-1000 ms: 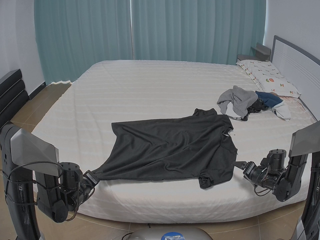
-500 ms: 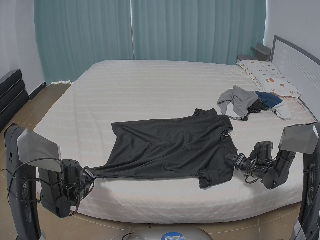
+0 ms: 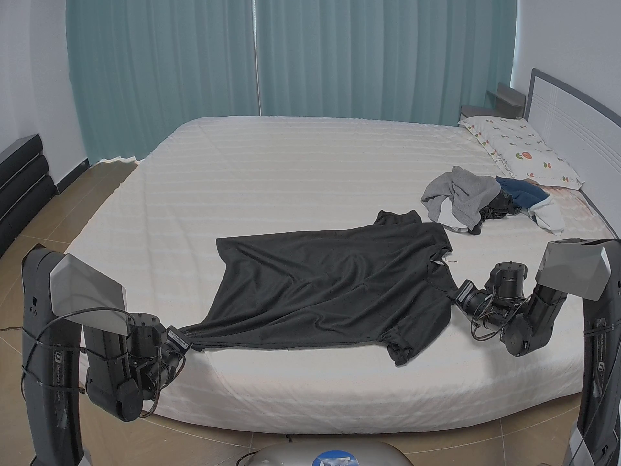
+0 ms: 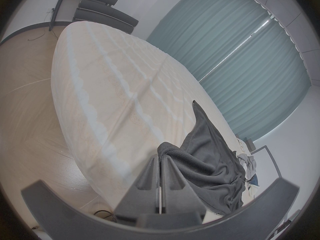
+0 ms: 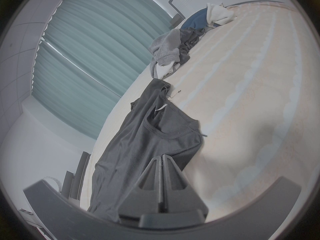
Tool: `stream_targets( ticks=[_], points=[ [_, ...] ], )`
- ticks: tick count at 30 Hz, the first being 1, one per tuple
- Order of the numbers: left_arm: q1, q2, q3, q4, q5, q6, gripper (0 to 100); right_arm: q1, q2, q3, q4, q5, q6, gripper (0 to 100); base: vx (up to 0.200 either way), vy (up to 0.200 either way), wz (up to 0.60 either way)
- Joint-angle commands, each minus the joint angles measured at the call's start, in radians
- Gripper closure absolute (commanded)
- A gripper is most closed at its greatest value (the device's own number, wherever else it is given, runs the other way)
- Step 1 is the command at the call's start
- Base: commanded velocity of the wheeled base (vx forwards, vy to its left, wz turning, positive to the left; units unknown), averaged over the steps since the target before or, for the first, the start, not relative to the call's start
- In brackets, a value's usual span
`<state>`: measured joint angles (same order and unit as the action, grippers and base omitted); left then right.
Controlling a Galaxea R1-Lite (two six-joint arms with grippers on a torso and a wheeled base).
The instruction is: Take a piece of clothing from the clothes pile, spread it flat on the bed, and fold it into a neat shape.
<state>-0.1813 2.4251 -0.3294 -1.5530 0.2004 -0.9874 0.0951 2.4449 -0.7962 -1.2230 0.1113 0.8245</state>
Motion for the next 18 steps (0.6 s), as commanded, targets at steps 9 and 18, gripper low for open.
stream_targets(
  ticks=[9,18],
  points=[
    [0.009,0.019,-0.046,-0.012,0.007,0.000,100,0.034,-0.003,-0.261,0.209,-0.018,-0.021,100,0.000,0.000,0.00],
    [0.049,0.038,-0.073,-0.012,0.008,0.003,100,0.025,0.141,-0.394,0.229,-0.028,-0.022,0,0.000,0.000,0.00]
  ],
)
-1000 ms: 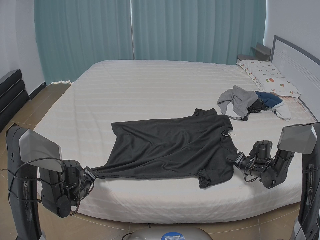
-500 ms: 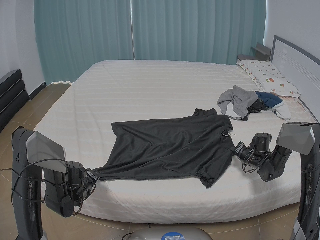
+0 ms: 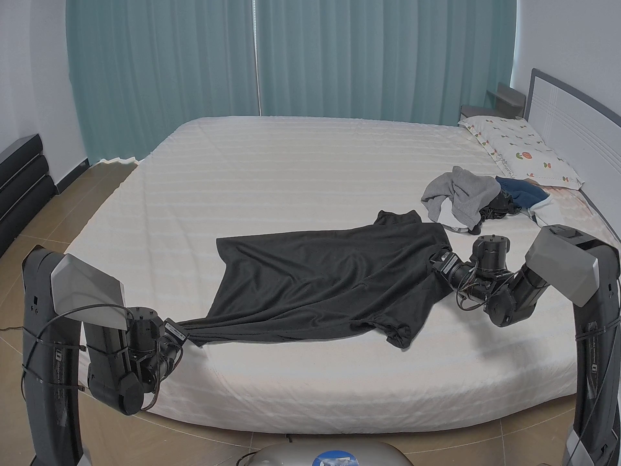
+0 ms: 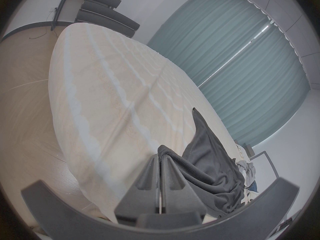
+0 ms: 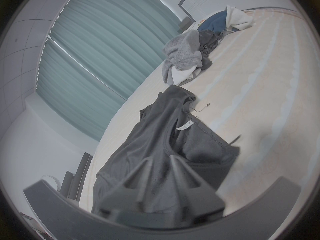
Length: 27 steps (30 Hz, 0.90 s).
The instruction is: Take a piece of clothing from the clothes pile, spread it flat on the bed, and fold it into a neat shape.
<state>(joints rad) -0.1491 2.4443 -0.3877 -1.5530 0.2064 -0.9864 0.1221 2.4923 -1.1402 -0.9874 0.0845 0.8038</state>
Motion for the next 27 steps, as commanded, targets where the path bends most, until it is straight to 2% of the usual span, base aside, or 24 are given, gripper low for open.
stream_targets(
  ticks=[1,6,10,17,27],
  points=[
    [0.016,0.019,-0.013,-0.012,0.002,0.003,100,-0.002,0.099,-0.044,-0.020,0.000,-0.002,0,0.000,0.000,0.00],
    [0.013,0.024,-0.013,-0.012,0.015,0.005,100,-0.022,0.054,0.010,-0.097,0.011,0.000,0,0.000,0.000,0.00],
    [0.010,0.030,-0.011,-0.013,0.019,0.006,100,-0.065,-0.118,0.165,-0.085,0.093,0.005,0,0.000,0.000,0.00],
    [0.008,0.030,-0.007,-0.013,0.021,0.006,100,-0.024,-0.185,0.424,-0.094,0.218,0.012,0,0.000,0.000,0.00],
    [0.008,0.030,0.000,-0.013,0.018,0.006,100,0.082,-0.122,0.456,-0.108,0.213,0.018,0,0.000,0.000,0.00]
  ],
)
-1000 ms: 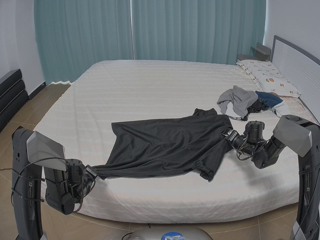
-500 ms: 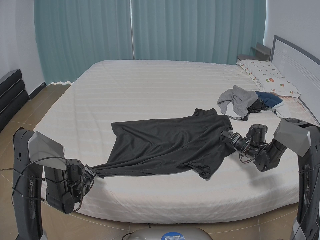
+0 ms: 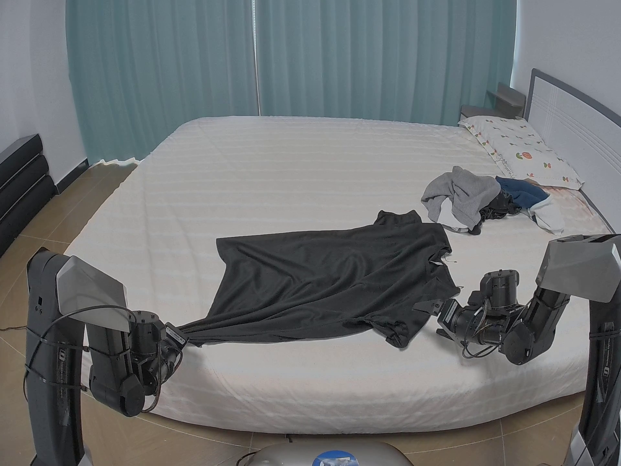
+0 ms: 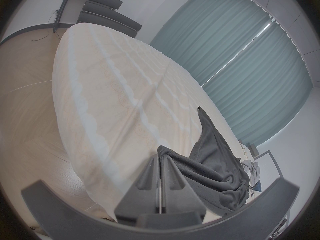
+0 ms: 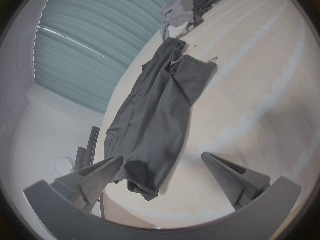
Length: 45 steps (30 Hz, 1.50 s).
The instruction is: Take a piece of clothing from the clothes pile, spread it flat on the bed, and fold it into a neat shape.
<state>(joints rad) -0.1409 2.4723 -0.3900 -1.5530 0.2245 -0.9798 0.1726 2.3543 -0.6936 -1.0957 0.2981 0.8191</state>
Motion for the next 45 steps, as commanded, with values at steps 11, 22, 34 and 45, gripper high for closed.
stream_targets(
  ticks=[11,22,34,45],
  points=[
    [-0.002,0.002,-0.004,-0.013,0.001,0.000,100,0.071,0.059,-0.052,-0.004,-0.068,0.023,0,0.000,0.000,0.00],
    [-0.002,0.002,-0.004,-0.013,-0.001,0.000,100,0.073,0.074,-0.069,-0.006,-0.096,0.035,100,0.000,0.000,0.00],
    [0.000,0.000,-0.006,-0.013,-0.004,-0.003,100,0.062,0.014,-0.010,-0.003,-0.099,0.035,100,0.000,0.000,0.00],
    [0.004,-0.009,0.011,-0.013,-0.008,0.003,100,0.001,-0.228,0.117,0.134,-0.073,-0.044,100,0.000,0.000,0.00]
  ],
)
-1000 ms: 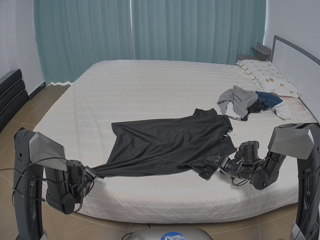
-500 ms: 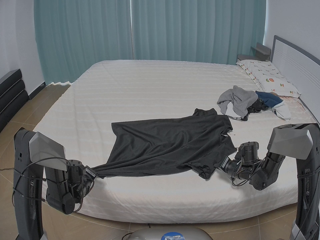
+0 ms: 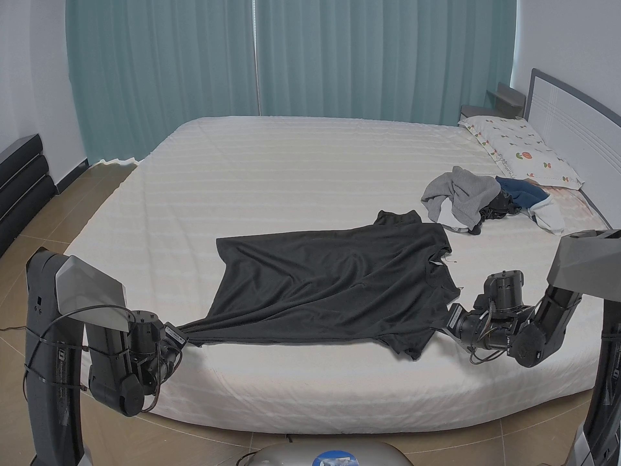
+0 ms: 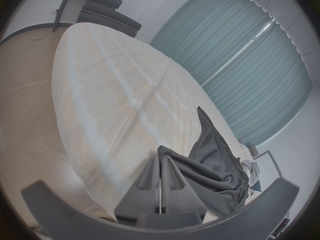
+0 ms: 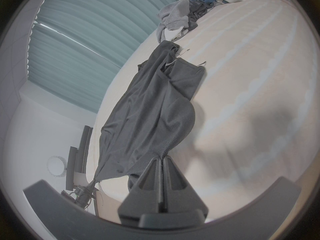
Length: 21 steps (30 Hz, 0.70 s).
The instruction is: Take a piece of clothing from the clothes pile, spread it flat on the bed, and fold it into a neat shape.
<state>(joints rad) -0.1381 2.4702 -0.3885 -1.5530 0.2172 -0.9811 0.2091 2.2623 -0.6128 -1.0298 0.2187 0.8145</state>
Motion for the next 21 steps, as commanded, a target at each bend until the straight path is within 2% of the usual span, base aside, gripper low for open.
stream_targets(
  ticks=[1,6,15,17,21],
  points=[
    [0.000,-0.011,0.017,-0.013,-0.001,0.007,100,-0.043,-0.178,0.036,0.137,0.010,-0.063,100,0.000,0.000,0.00],
    [-0.002,-0.062,0.051,-0.013,0.002,0.051,100,-0.051,-0.291,0.048,0.320,0.011,-0.152,100,0.000,0.000,0.00],
    [-0.002,-0.143,0.109,-0.013,0.005,0.140,100,-0.066,-0.442,0.093,0.490,0.010,-0.276,100,0.000,0.000,0.00],
    [-0.002,-0.163,0.138,-0.012,0.004,0.180,100,-0.066,-0.468,0.096,0.570,0.010,-0.330,100,0.000,0.000,0.00],
    [-0.002,-0.168,0.175,-0.012,0.004,0.245,100,-0.068,-0.468,0.096,0.645,0.007,-0.385,100,0.000,0.000,0.00]
  ],
)
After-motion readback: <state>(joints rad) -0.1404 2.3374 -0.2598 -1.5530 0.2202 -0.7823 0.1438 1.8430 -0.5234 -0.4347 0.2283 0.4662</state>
